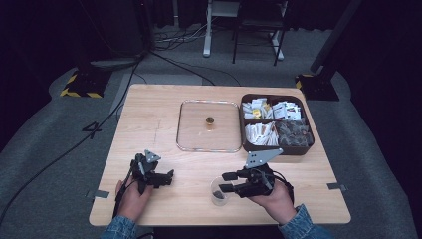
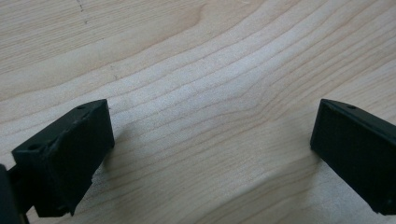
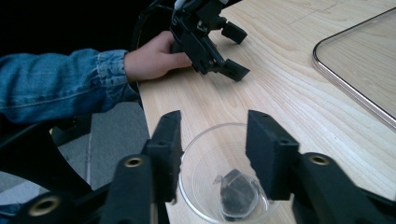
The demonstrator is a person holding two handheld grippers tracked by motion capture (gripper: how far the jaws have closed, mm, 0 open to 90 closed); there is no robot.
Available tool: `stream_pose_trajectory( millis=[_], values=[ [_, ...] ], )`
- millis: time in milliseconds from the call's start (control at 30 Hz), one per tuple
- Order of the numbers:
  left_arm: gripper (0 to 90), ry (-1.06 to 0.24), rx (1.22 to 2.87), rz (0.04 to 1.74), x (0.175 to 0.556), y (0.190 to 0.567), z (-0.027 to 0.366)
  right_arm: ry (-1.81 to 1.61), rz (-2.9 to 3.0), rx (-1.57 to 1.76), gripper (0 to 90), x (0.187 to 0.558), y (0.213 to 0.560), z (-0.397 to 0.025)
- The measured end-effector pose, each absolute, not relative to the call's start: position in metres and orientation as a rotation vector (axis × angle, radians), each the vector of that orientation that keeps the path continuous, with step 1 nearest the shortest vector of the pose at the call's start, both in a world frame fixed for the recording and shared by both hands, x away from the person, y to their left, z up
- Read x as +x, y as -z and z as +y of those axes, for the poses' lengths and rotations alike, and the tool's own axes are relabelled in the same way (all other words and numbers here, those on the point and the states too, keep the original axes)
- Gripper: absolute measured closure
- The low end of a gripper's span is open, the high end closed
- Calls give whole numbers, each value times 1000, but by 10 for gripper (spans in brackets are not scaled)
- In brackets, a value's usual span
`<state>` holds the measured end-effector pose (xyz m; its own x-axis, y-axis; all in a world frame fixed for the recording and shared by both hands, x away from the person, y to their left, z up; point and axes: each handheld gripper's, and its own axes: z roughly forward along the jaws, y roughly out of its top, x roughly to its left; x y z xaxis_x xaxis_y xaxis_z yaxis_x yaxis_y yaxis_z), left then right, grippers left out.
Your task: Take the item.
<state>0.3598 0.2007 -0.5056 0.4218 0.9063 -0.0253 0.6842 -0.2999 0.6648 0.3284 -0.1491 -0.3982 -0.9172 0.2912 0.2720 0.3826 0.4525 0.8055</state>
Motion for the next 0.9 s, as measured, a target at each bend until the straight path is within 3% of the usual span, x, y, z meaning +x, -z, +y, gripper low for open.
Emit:
stream_pose_trajectory(
  millis=[400, 700, 900],
  values=[
    [0, -477, 2078, 1343, 359, 506, 201, 1488, -2673, -639, 413, 332, 390, -151],
    [0, -483, 2082, 1340, 359, 505, 201, 1563, -2756, -788, 145, 335, 372, -185],
    [0, -482, 2081, 1340, 359, 505, 201, 1573, -2785, -869, 114, 337, 370, -203]
  ],
)
